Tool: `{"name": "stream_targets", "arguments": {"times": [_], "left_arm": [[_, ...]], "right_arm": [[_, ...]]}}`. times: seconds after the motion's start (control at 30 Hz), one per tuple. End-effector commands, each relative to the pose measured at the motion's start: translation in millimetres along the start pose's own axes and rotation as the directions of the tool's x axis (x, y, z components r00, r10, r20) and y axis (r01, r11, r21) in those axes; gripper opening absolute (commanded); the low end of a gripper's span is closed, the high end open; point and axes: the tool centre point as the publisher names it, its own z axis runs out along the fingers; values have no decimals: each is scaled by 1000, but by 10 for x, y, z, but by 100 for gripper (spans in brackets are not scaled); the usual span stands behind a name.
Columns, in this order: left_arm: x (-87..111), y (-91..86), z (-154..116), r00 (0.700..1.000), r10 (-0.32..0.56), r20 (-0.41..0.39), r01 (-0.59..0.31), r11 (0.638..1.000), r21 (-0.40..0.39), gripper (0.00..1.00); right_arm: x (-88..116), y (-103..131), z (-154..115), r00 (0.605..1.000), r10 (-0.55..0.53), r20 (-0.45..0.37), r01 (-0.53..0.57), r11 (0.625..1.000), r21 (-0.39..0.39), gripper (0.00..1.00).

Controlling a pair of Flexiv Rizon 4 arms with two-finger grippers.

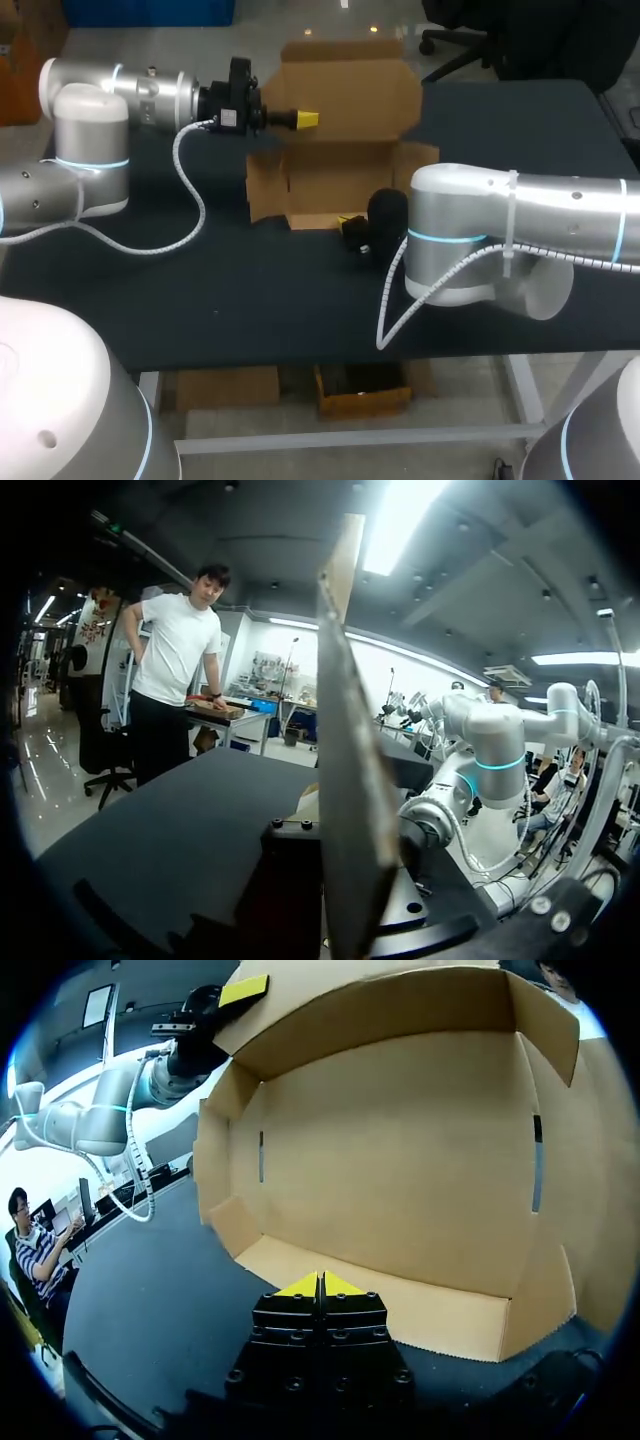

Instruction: Assemble the packaging by folding the flat box into shape, placing the metal phone stand inside, and closing the box properly

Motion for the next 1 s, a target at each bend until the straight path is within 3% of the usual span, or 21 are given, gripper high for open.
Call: {"name": "stream_targets", "arguments": {"times": [0.03,1.0], "left_arm": [[95,38,3,1000,0,5,-1,1000,4,0],[470,240,69,1000,-31,1,31,999,-40,0]], "right_arm": [[7,-5,25,1000,-1,5,1,1000,2,0],[7,-5,25,1000,-1,5,1,1000,2,0]]}}
